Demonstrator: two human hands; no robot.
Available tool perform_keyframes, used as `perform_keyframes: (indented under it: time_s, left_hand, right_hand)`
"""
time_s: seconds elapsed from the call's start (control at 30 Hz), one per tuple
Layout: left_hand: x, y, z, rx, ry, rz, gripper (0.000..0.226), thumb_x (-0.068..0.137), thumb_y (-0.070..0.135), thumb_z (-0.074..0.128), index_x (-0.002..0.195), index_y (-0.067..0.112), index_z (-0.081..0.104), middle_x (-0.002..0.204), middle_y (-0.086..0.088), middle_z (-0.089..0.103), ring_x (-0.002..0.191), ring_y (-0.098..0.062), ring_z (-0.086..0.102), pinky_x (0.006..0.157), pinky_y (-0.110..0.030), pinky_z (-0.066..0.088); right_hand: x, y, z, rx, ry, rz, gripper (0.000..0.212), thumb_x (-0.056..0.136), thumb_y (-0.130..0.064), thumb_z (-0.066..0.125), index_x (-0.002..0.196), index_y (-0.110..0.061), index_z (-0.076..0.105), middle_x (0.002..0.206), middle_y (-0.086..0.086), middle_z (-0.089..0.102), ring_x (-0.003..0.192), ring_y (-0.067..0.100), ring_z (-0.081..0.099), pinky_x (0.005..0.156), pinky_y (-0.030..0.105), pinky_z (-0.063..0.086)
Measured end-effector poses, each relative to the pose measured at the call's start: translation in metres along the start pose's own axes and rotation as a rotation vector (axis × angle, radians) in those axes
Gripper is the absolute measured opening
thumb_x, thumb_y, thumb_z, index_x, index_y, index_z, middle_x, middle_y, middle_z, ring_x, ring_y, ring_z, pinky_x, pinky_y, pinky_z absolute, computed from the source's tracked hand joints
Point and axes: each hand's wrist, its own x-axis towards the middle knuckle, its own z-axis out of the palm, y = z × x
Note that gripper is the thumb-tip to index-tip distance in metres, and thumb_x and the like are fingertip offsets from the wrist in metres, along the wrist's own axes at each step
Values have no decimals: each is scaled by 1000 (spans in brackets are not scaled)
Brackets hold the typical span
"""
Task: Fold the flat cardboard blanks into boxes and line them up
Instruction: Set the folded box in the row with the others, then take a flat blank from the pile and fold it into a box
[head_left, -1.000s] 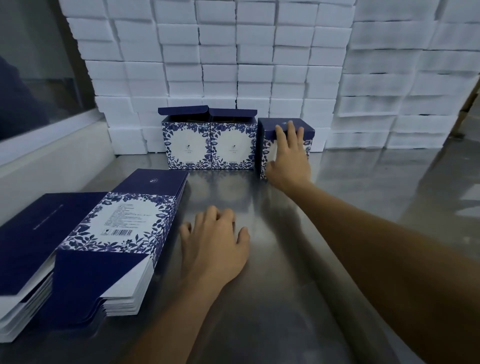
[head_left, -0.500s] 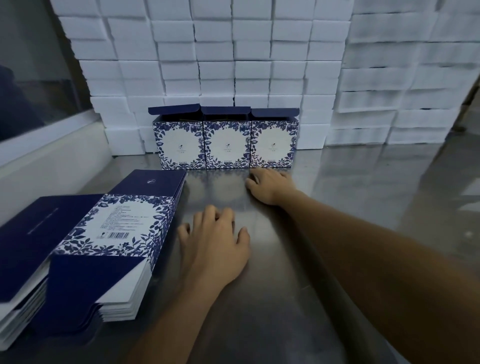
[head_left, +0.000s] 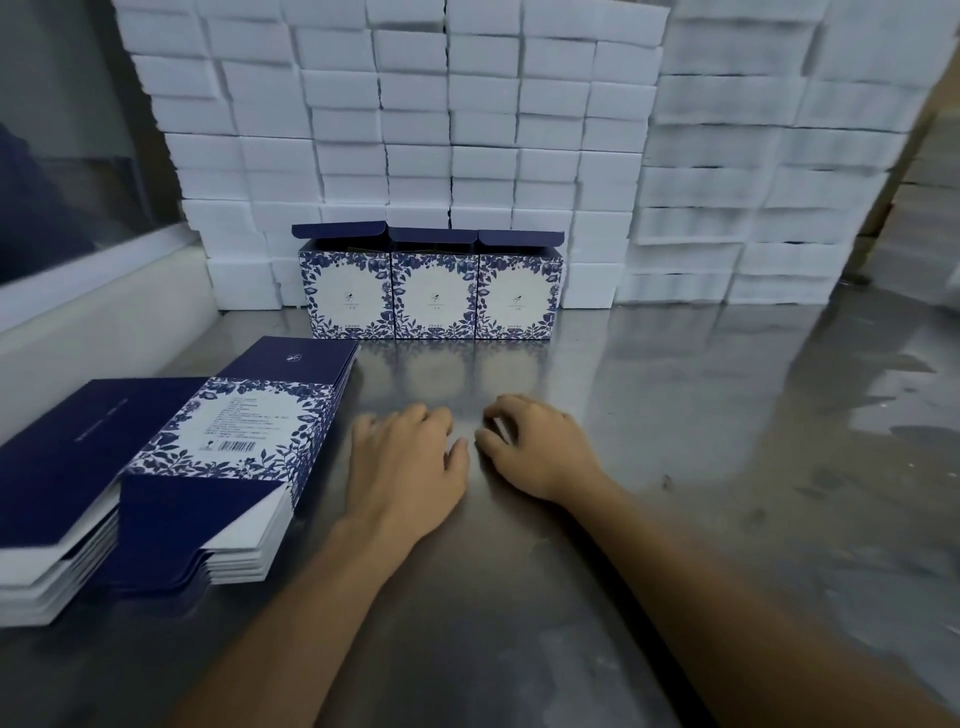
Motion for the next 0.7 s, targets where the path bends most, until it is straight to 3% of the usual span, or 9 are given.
perform_keyframes:
  time_s: [0.1, 0.17, 0.27, 0.33, 0.5, 0.63, 0.7]
  left_hand:
    - [1, -6, -16, 68, 189, 21, 24, 92, 36, 54, 93, 17, 68, 94, -4, 69, 88, -26, 63, 102, -48, 31]
    - [0, -19, -27, 173, 218, -113, 33, 89, 41, 56, 103, 14, 68, 107, -12, 67, 101, -31, 61, 106, -56, 24]
    - [-6, -47, -39, 258, -82, -469, 62, 88, 60, 49, 136, 20, 50, 148, -20, 41, 140, -41, 29, 111, -67, 9]
    - [-6, -62, -41, 172, -248, -613, 73, 89, 67, 44, 147, 22, 34, 155, -21, 28, 143, -43, 19, 112, -66, 12]
    - [1, -76, -48, 44, -172, -666, 58, 95, 53, 47, 136, 12, 45, 138, -19, 50, 125, -42, 47, 105, -53, 35]
    - [0, -75, -52, 103, -184, -619, 60, 91, 55, 53, 132, 12, 46, 130, -19, 56, 117, -40, 53, 94, -48, 42]
    - [0, -74, -52, 126, -173, -580, 53, 91, 54, 53, 124, 11, 50, 123, -18, 59, 111, -39, 55, 87, -44, 42]
  right_hand:
    - [-21, 0, -8, 93, 25, 54, 21, 91, -38, 60, 106, -27, 70, 116, -1, 69, 109, 24, 61, 95, 36, 46]
    - [-27, 1, -11, 232, 69, 120, 14, 90, -33, 63, 95, -25, 74, 102, -1, 74, 99, 21, 65, 89, 36, 51]
    - [-27, 4, -15, 429, 150, 209, 19, 92, -28, 64, 80, -16, 72, 77, -3, 74, 78, 15, 69, 78, 34, 55]
    - [-26, 6, -17, 567, 189, 250, 24, 93, -26, 63, 73, -15, 71, 70, -3, 73, 63, 11, 69, 67, 31, 56]
    - [-23, 11, -17, 724, 195, 256, 24, 94, -24, 63, 74, -14, 72, 69, -1, 73, 65, 19, 73, 68, 36, 61]
    - [-21, 10, -17, 698, 185, 239, 24, 95, -23, 63, 74, -17, 72, 71, 0, 74, 71, 18, 72, 65, 29, 58]
    - [-21, 10, -17, 673, 176, 235, 24, 95, -25, 63, 75, -16, 72, 72, 0, 74, 72, 17, 72, 71, 35, 59]
